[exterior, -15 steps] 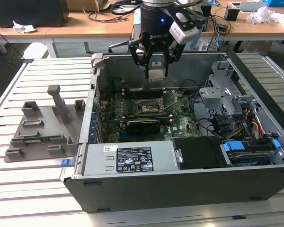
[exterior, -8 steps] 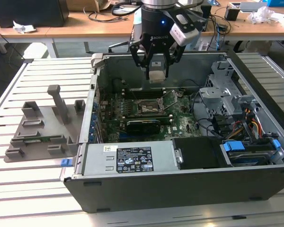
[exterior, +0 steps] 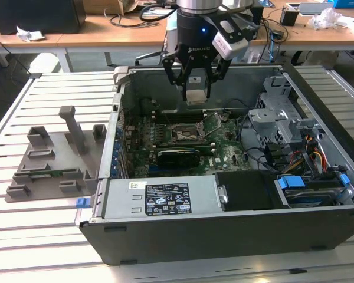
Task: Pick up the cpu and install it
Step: 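Pick up the cpu and move it towards the insertion slot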
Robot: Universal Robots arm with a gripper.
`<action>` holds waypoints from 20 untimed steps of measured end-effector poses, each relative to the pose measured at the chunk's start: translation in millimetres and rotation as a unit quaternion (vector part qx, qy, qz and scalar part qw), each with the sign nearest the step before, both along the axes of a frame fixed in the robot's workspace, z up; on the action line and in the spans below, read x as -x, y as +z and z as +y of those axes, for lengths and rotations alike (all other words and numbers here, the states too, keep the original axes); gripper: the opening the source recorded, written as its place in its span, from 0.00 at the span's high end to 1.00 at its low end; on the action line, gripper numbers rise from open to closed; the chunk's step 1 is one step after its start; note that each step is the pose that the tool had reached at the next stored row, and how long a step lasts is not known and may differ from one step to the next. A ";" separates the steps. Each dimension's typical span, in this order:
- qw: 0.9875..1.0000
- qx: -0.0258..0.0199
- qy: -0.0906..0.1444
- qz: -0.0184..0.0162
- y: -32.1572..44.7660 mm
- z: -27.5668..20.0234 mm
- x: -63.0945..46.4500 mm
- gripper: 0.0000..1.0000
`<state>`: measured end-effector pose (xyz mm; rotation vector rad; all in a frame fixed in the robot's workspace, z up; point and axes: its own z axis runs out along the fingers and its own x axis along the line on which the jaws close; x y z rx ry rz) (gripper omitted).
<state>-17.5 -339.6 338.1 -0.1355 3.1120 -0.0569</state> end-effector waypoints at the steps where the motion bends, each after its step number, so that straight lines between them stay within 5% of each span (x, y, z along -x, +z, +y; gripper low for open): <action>1: 1.000 0.000 0.000 0.000 -0.4 0.0 -0.1 0.45; 20: 1.000 0.000 0.000 0.000 -8.5 0.0 -2.0 0.45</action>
